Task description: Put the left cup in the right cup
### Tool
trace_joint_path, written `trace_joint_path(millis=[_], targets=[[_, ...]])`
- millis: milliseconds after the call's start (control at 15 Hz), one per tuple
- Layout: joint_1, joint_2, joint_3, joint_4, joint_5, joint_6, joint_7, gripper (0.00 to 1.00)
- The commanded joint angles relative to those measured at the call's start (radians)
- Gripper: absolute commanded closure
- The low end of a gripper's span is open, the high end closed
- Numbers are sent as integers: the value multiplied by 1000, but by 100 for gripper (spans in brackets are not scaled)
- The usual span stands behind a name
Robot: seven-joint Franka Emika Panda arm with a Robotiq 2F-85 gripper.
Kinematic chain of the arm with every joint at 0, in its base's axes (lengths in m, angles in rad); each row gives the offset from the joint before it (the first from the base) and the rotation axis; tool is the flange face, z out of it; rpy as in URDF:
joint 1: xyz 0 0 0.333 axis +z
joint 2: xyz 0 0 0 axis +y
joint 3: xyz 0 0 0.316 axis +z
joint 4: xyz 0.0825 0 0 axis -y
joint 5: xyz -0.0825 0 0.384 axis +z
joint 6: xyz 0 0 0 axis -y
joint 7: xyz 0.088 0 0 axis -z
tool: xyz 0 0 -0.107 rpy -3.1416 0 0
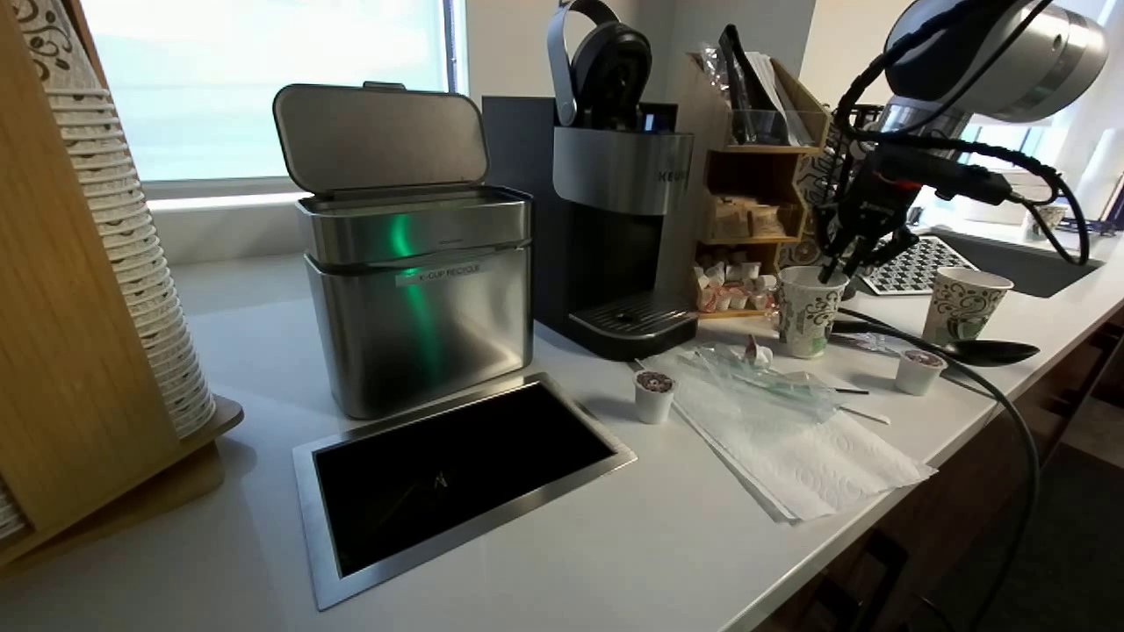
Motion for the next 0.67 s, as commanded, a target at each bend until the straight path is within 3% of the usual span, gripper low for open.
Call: trace_joint_path(millis=[0, 267, 400, 600], targets=[[-7, -37, 8, -25, -11, -2, 17, 100], [-14, -150, 4, -75, -27, -55, -58, 99], [-29, -267, -12, -126, -107, -100, -93, 99], [-95, -397, -20, -170, -322, -107, 12, 99]])
